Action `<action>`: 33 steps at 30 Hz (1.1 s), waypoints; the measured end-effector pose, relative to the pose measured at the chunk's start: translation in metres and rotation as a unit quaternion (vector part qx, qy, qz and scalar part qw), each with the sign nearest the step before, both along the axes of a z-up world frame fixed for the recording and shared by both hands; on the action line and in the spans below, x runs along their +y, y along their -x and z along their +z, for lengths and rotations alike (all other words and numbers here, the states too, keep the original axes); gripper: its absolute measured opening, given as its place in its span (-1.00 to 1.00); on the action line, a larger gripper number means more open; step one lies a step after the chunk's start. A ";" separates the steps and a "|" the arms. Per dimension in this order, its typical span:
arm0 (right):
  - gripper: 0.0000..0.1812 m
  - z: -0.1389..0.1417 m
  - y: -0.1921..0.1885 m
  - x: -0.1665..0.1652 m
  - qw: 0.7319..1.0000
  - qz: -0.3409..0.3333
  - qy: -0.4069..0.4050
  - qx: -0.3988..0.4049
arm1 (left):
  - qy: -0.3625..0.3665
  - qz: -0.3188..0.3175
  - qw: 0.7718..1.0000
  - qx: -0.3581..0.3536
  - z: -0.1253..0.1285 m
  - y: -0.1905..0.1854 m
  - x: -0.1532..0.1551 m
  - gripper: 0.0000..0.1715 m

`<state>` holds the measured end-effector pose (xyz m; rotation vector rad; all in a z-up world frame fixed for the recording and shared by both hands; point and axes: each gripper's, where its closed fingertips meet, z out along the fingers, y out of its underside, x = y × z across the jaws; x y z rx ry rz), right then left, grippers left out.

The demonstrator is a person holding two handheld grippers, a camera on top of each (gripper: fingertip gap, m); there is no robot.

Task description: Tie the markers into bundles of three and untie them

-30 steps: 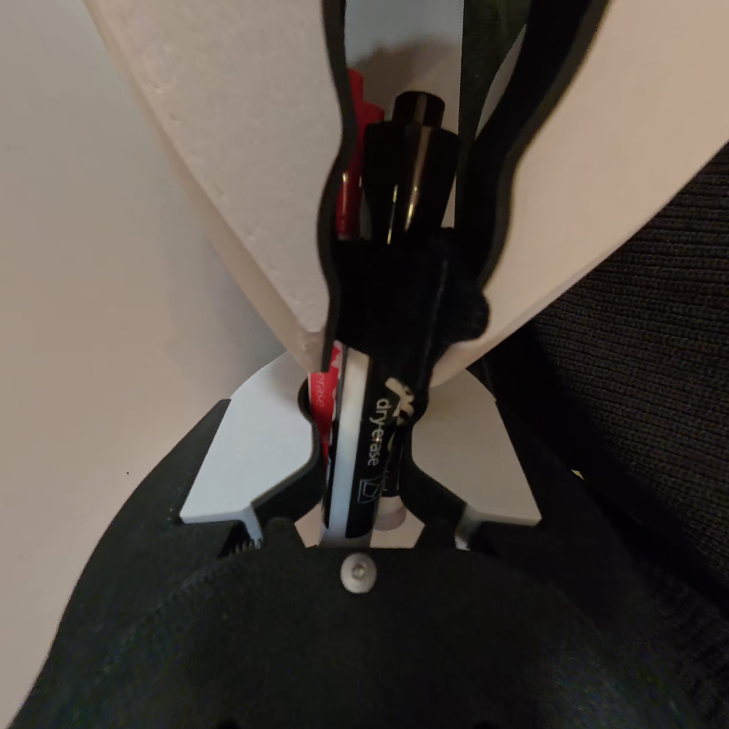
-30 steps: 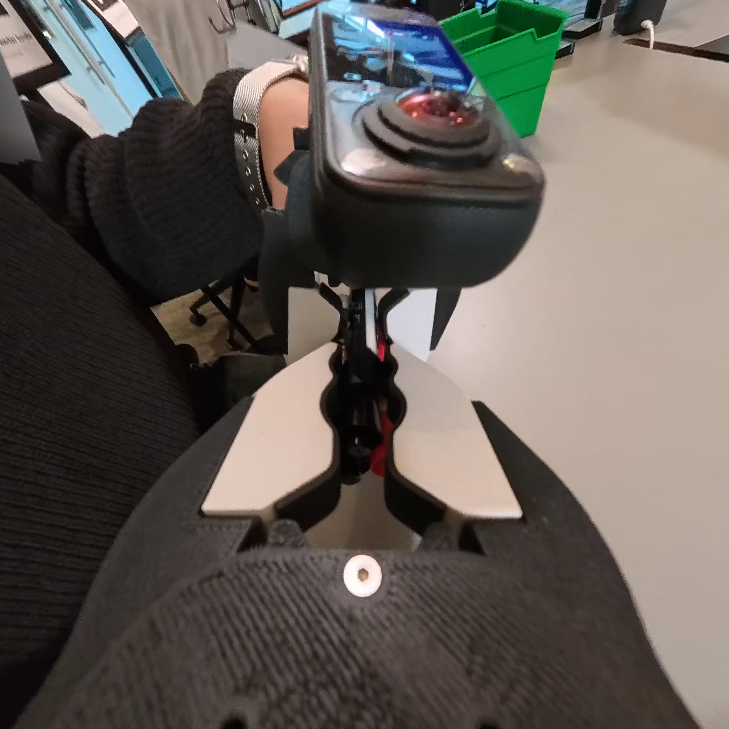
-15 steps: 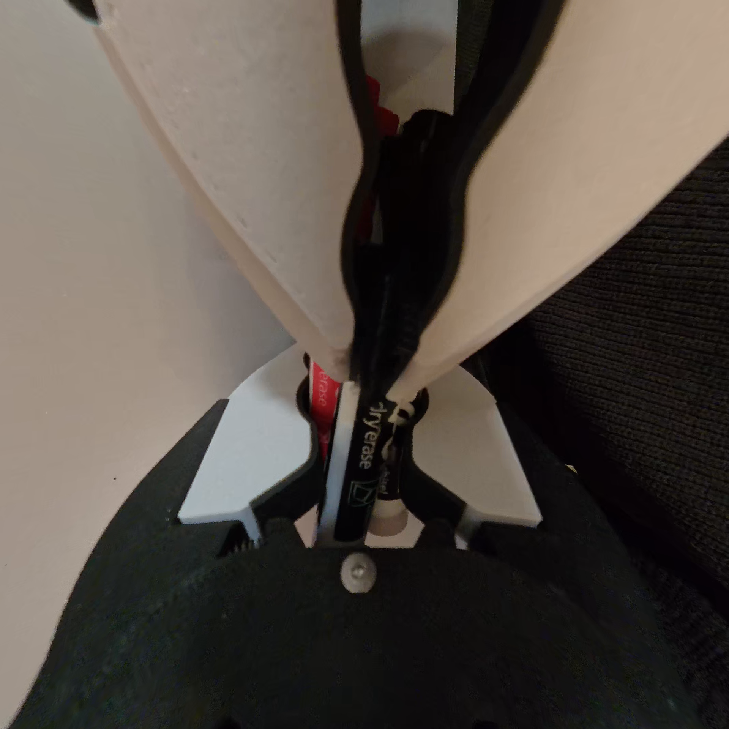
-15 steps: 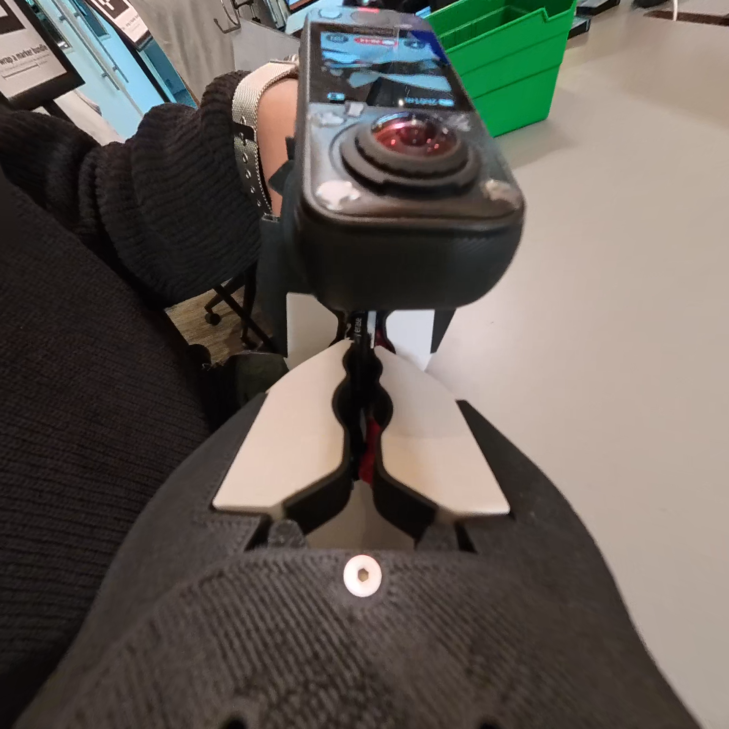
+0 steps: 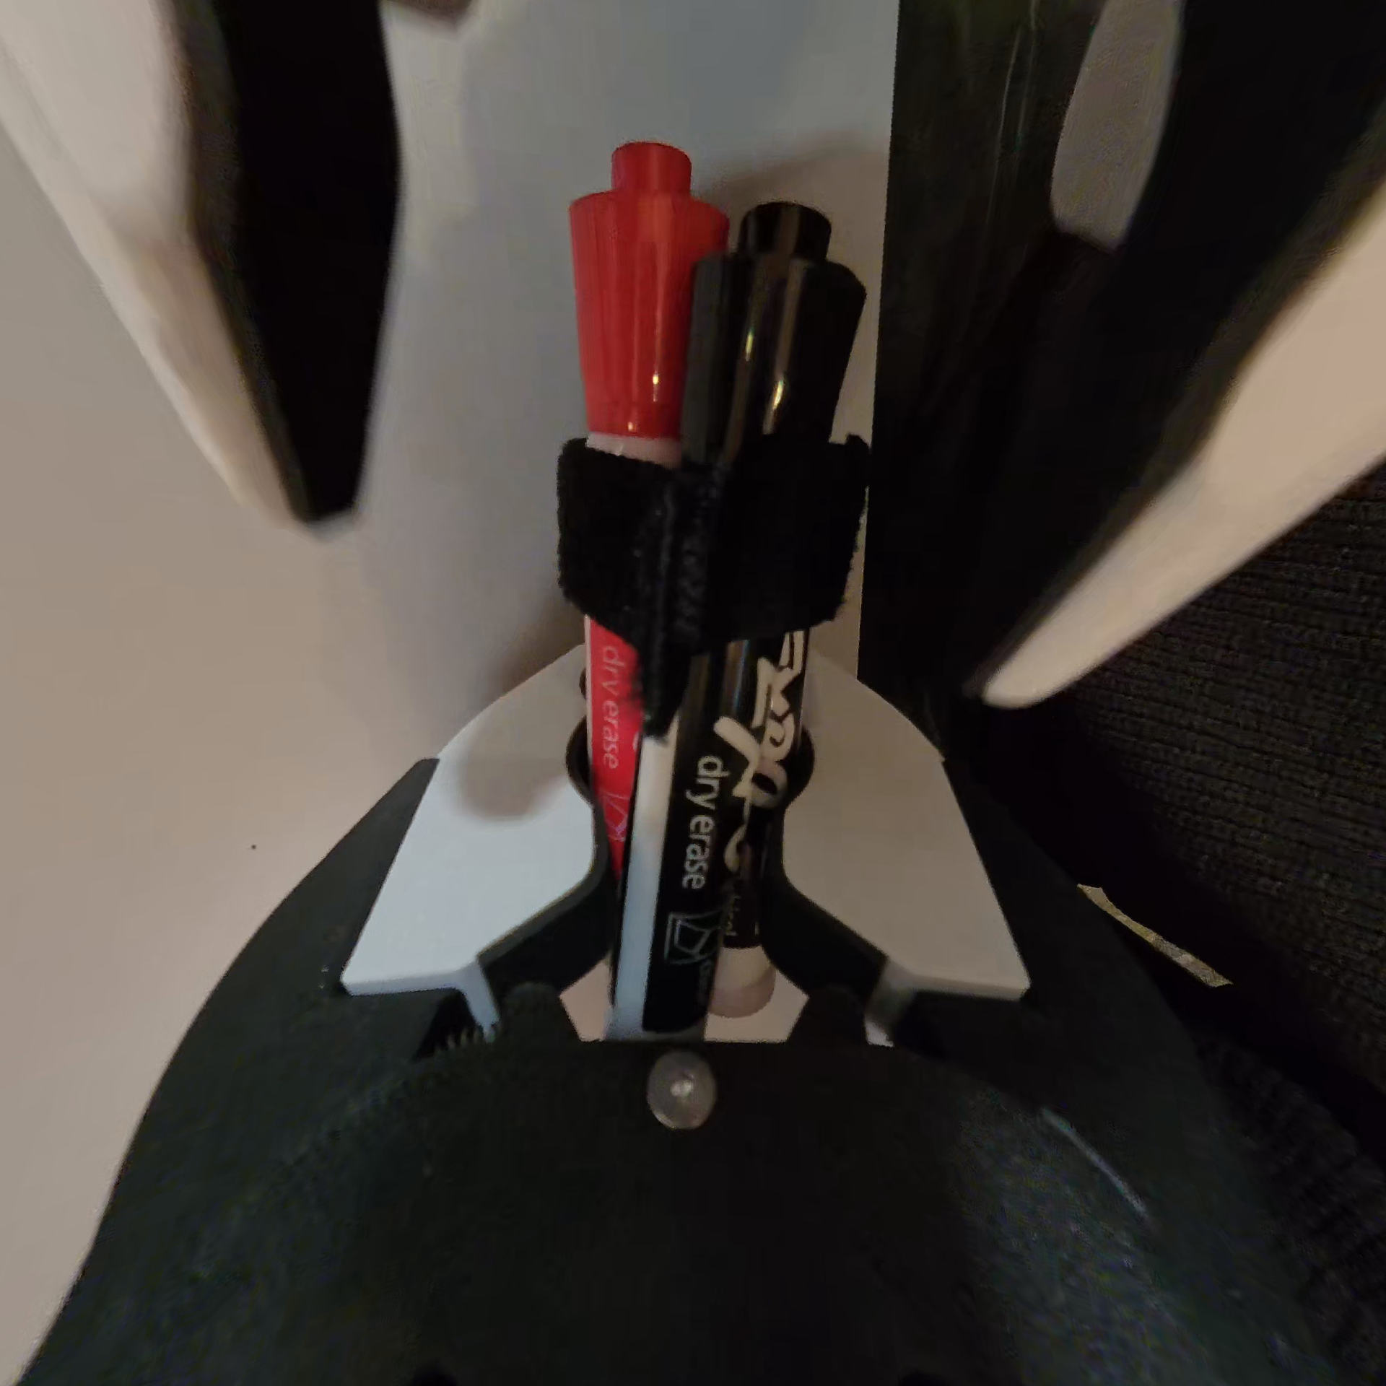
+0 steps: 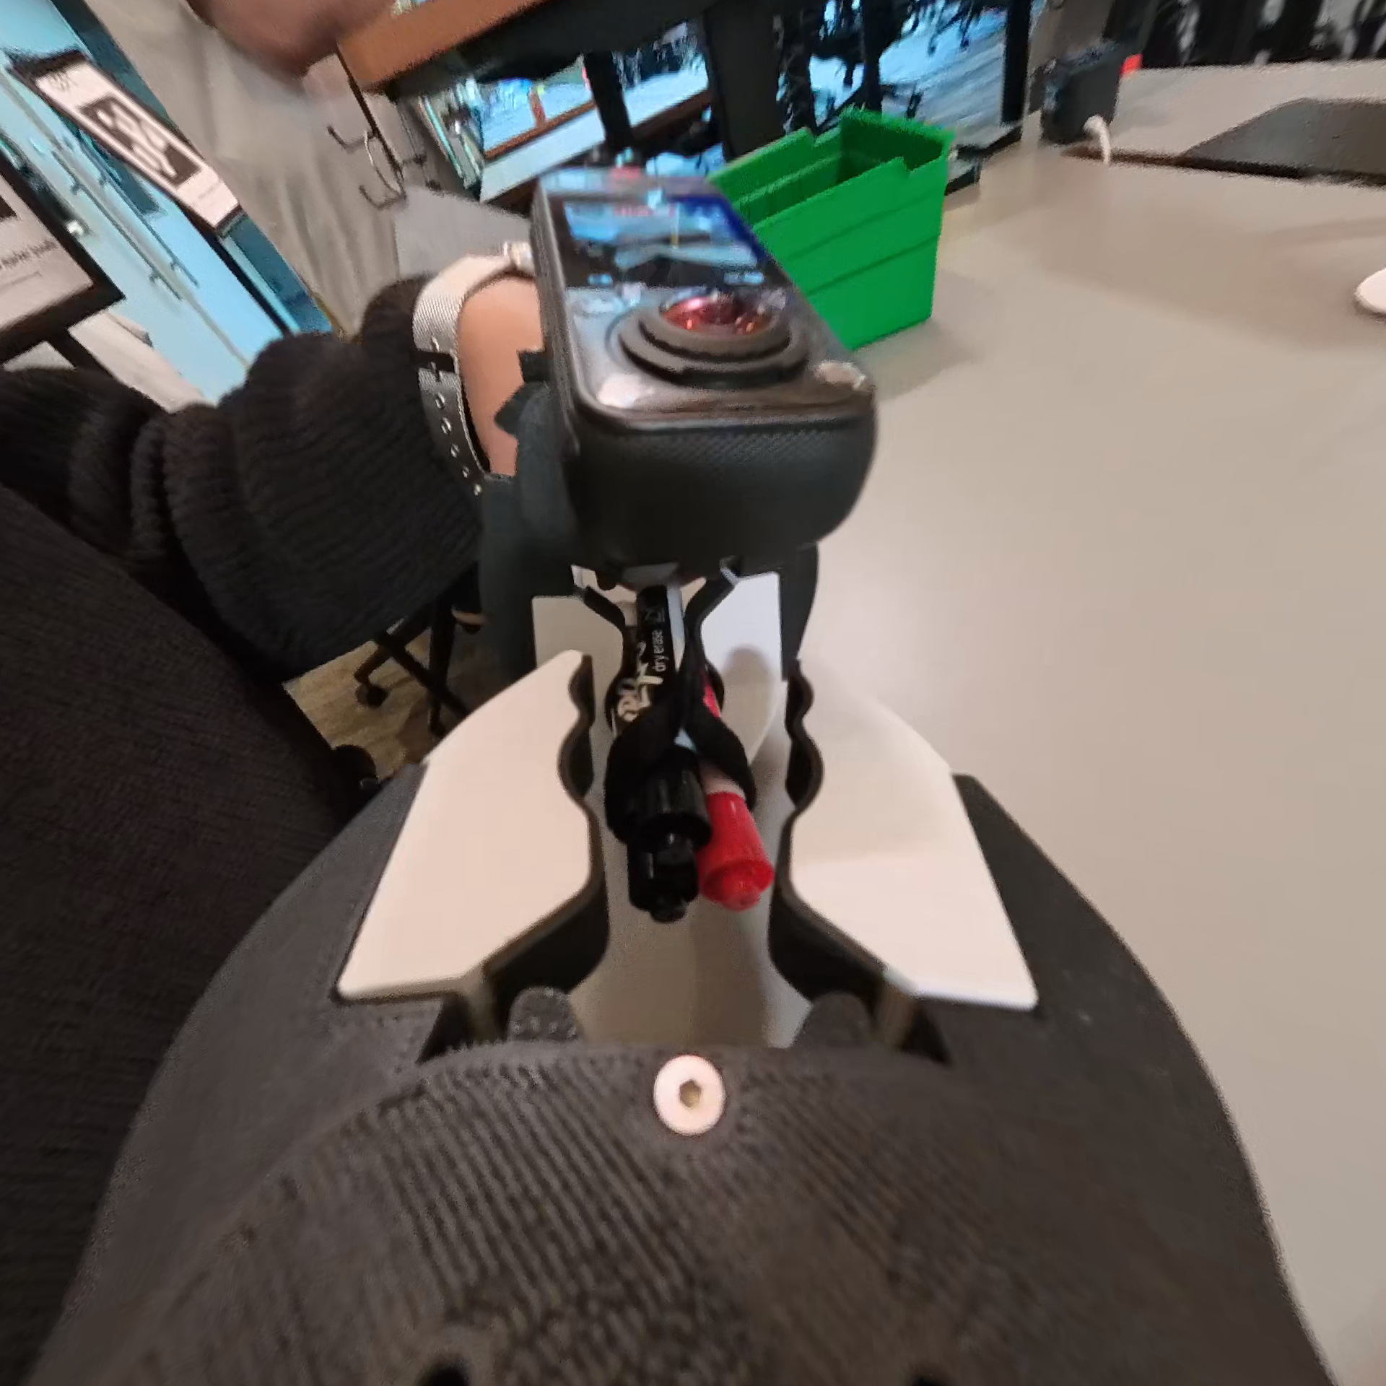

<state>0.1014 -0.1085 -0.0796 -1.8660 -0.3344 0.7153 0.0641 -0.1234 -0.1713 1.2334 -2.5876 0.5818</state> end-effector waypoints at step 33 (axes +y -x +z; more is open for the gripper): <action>-0.86 -0.010 0.008 -0.007 0.997 0.024 0.036 -0.058 | -0.029 -0.011 0.999 -0.007 -0.009 -0.006 -0.010 -0.57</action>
